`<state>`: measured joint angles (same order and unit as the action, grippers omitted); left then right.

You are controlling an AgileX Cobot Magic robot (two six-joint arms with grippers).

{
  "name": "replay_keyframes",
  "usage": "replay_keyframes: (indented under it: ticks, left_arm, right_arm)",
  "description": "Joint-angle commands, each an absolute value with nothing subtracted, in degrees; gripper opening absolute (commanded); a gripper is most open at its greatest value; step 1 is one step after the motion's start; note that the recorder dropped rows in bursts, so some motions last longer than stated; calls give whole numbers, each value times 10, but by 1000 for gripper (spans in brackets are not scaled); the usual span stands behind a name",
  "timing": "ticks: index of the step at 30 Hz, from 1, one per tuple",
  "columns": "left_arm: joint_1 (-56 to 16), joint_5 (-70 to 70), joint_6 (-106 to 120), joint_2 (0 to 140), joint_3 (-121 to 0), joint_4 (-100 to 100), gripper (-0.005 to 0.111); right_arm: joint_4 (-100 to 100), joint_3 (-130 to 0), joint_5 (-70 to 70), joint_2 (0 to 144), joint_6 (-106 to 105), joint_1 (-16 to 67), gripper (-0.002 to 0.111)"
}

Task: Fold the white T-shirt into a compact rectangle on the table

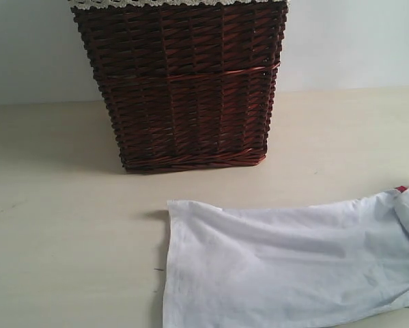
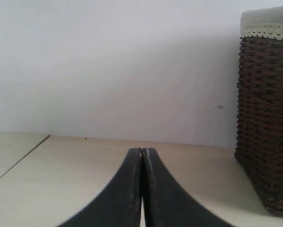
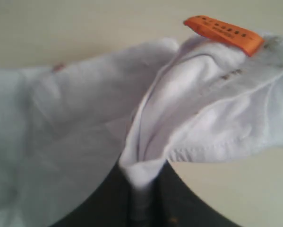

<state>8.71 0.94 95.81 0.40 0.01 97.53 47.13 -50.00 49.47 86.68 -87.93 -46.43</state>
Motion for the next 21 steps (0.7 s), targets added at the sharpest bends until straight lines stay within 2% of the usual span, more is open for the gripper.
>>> replay_keyframes:
  ticks: [1, 11, 21]
  left_arm:
    - [86, 10, 956, 0, 0, 974, 0]
    - [86, 10, 956, 0, 0, 974, 0]
    - [86, 10, 956, 0, 0, 974, 0]
  right_arm:
    - [562, -506, 618, 801, -875, -438, 0]
    - [648, -506, 626, 757, -750, -191, 0]
    - [660, -506, 472, 786, -657, 40, 0]
